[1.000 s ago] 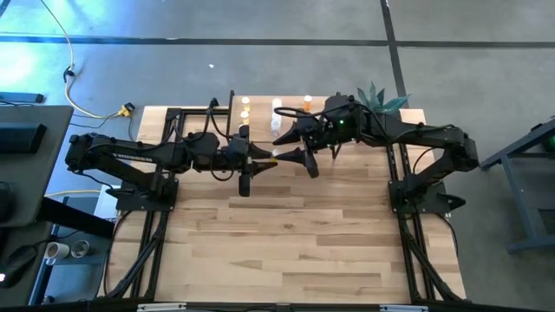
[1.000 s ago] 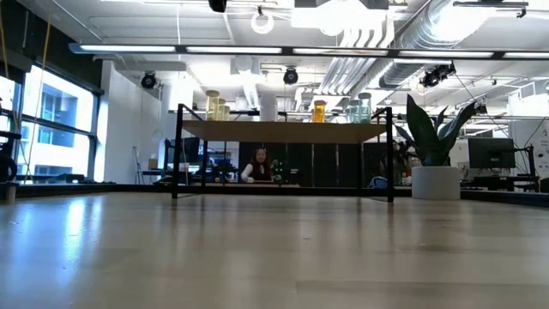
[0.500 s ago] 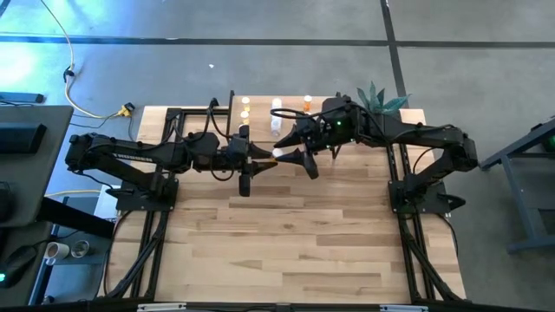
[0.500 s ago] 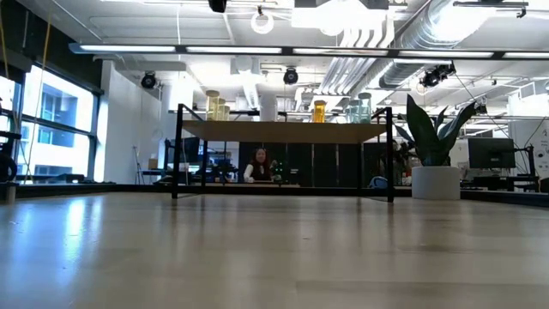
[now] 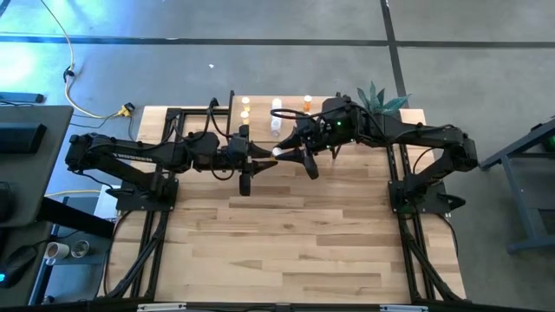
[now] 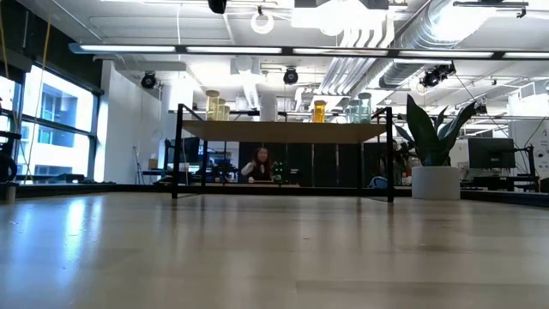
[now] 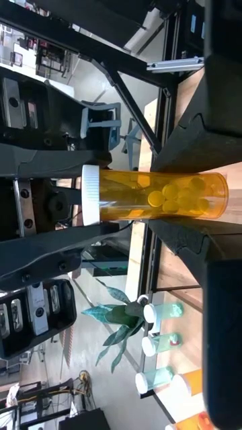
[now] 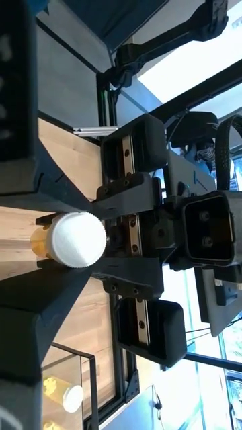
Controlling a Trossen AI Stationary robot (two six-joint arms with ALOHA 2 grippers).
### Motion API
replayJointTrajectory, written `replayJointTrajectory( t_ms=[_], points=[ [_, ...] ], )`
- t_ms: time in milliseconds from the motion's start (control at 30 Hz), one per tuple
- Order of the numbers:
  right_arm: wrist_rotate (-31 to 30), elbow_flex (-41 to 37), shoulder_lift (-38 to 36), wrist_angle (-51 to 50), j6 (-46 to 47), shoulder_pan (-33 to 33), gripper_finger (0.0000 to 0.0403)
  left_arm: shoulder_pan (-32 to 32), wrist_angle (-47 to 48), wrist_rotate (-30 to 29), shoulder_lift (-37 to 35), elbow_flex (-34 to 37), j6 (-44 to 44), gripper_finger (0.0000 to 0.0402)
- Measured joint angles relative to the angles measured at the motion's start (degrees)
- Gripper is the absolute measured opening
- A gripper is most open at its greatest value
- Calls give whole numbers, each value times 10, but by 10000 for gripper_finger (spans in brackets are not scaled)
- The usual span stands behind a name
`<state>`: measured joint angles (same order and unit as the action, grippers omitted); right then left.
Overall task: Pick and place medicine bottles onto shelf by color
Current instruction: Put the orange medicine bottle on the shelf aligned with the other orange medicine bottles
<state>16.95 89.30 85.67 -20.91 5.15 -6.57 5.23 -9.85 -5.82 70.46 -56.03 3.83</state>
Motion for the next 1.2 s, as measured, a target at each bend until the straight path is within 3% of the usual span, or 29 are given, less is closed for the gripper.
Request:
replayJointTrajectory(
  t_ms=[433, 867, 1200],
  points=[
    [0, 0, 0, 0, 4, 0, 106, 0, 1, 0, 0, 0, 0, 90],
    [-3, 0, 0, -12, 4, -6, 105, 0, 24, -69, 0, 0, 65, 188],
    [-40, 0, -29, -68, -22, -39, 105, 0, 23, -92, 0, 0, 60, 193]
  ],
)
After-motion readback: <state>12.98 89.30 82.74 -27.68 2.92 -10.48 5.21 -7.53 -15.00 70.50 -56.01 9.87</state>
